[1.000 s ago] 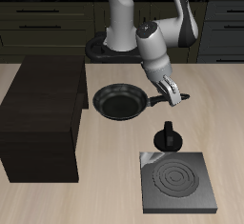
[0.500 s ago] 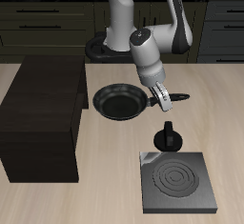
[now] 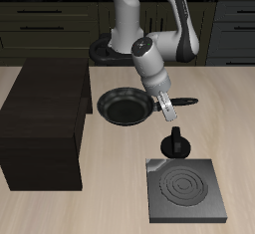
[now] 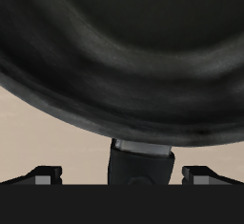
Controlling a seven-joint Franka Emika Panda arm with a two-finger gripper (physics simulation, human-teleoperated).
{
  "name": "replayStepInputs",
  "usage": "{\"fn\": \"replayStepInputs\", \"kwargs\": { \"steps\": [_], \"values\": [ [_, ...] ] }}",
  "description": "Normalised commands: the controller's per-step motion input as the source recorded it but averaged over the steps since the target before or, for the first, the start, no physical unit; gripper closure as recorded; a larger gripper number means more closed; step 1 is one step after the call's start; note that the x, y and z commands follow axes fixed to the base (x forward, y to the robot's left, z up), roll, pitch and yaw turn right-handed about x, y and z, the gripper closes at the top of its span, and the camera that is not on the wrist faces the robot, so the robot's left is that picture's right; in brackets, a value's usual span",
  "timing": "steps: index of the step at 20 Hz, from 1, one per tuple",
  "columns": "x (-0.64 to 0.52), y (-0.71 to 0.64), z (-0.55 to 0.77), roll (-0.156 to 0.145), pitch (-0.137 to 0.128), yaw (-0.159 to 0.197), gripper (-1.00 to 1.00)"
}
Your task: Place the frypan on the flat stove
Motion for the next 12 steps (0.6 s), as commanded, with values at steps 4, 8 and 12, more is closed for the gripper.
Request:
{"fn": "replayStepInputs", "kwargs": {
  "steps": [4,8,12],
  "values": [
    [-0.02,-0.01,-0.28,0.065,0.080,-0.112,-1.00],
    [-0.10,0.07,-0.08,0.006,0.016,0.041,1.00],
    [-0.11,0.01,0.14,0.022,-0.031,-0.006,1.00]
  ]
}}
